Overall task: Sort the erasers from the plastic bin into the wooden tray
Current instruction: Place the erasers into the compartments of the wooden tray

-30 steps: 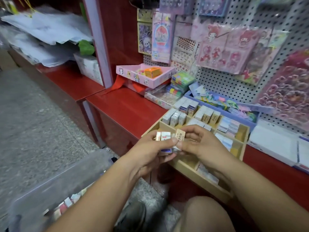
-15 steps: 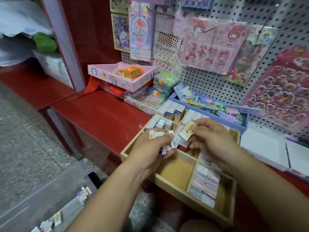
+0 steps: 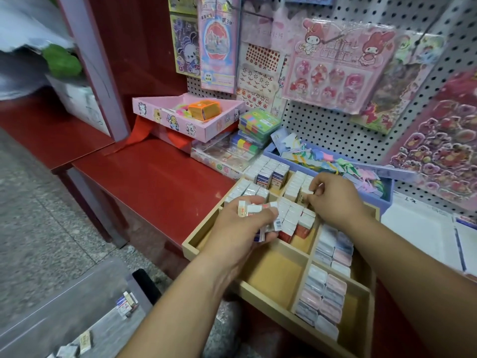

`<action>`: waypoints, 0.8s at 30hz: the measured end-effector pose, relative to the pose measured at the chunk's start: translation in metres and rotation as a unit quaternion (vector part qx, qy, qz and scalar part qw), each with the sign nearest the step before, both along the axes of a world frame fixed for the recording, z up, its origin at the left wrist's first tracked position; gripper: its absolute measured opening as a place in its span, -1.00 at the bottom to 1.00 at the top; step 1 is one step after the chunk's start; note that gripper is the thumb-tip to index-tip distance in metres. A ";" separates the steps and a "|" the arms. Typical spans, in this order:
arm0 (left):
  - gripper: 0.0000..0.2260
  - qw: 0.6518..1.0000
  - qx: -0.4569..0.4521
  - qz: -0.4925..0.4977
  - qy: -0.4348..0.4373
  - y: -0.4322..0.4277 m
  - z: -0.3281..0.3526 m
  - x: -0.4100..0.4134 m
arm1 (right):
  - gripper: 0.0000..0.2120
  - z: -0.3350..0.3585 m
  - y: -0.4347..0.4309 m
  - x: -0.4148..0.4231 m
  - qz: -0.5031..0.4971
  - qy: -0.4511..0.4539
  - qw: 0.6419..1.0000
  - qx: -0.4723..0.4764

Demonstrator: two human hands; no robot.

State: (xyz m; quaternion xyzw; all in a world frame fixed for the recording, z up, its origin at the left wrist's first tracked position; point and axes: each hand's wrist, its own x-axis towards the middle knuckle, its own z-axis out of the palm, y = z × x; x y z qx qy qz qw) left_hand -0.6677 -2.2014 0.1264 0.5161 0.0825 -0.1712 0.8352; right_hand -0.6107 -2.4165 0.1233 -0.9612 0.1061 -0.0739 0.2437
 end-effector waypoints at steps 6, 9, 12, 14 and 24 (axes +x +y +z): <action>-0.67 1.000 0.011 0.005 -0.005 -0.004 -0.003 0.002 | -0.92 0.002 0.003 -0.001 -0.001 0.004 1.000 0.009; -0.68 1.000 0.010 0.004 -0.003 -0.006 -0.003 0.002 | -0.93 0.009 0.000 -0.010 -0.001 -0.012 1.000 0.022; -0.73 1.000 0.003 0.003 0.004 -0.006 -0.002 0.003 | -0.94 0.027 0.014 -0.033 0.054 -0.031 0.988 0.139; -0.76 1.000 -0.002 0.002 0.007 -0.008 -0.002 0.004 | -0.80 0.038 0.029 -0.052 0.139 0.031 0.957 0.252; -0.90 1.000 0.000 0.021 0.018 -0.002 0.004 0.003 | -0.74 0.028 0.046 -0.058 0.168 0.064 0.911 0.371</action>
